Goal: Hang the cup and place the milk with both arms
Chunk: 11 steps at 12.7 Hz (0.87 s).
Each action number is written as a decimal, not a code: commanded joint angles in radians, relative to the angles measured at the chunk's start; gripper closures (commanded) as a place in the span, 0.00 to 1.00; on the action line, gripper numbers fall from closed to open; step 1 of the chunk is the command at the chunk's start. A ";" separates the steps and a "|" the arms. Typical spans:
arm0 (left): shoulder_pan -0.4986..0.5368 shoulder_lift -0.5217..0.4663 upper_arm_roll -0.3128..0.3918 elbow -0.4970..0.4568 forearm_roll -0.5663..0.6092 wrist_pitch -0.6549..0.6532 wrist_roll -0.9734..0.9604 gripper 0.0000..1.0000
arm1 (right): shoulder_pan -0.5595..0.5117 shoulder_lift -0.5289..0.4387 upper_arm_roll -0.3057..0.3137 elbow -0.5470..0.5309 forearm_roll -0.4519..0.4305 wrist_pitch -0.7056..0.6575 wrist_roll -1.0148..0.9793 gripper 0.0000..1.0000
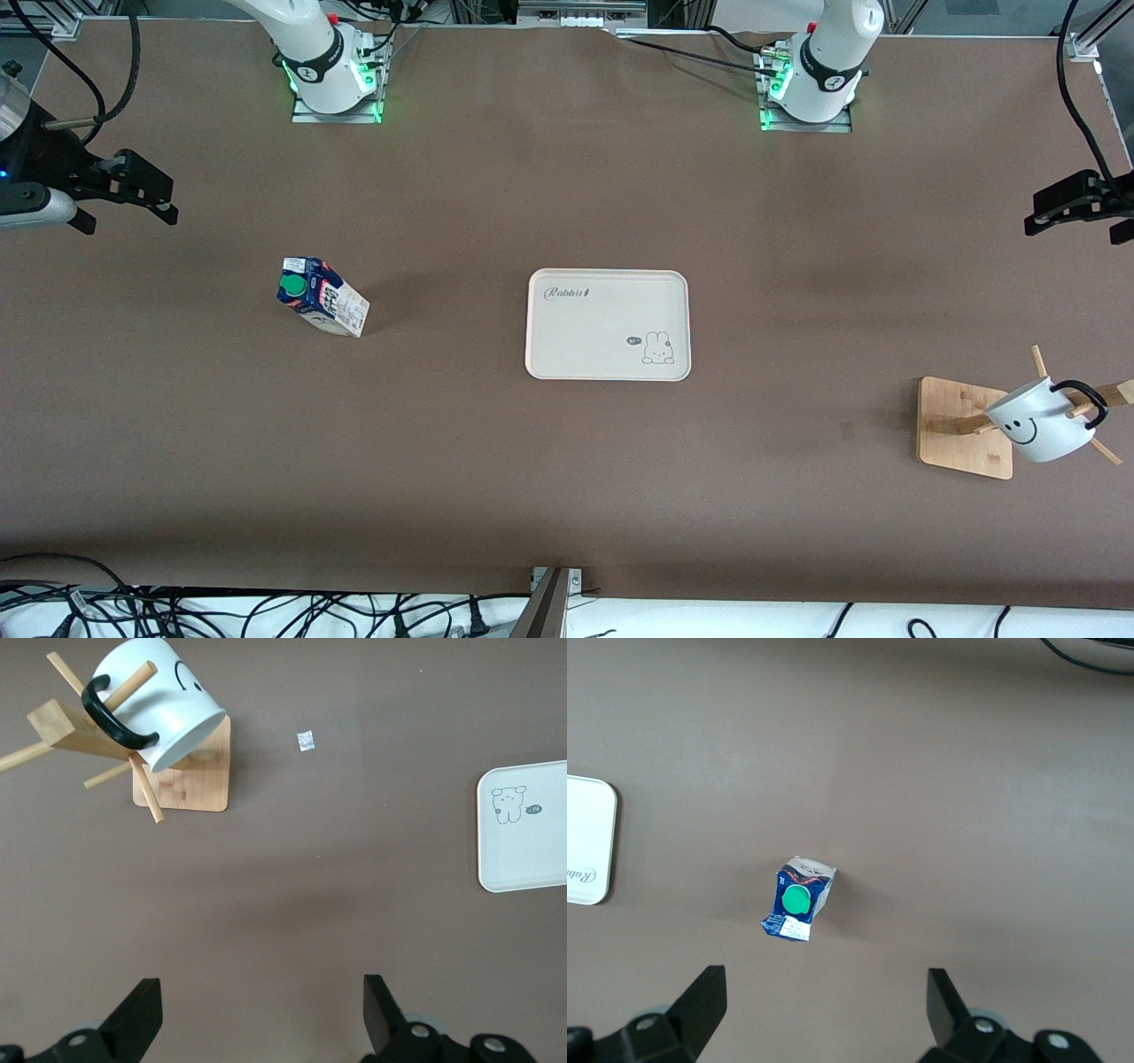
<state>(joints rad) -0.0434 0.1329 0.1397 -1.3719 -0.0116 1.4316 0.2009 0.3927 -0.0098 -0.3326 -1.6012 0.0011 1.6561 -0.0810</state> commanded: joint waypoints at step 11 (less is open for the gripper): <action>-0.043 -0.038 0.031 -0.110 0.005 0.033 -0.012 0.00 | -0.011 0.020 -0.002 0.014 -0.007 -0.019 0.003 0.00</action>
<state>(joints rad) -0.0710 0.1197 0.1616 -1.4613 -0.0308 1.4642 0.2004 0.3871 0.0079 -0.3366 -1.6012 0.0011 1.6550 -0.0796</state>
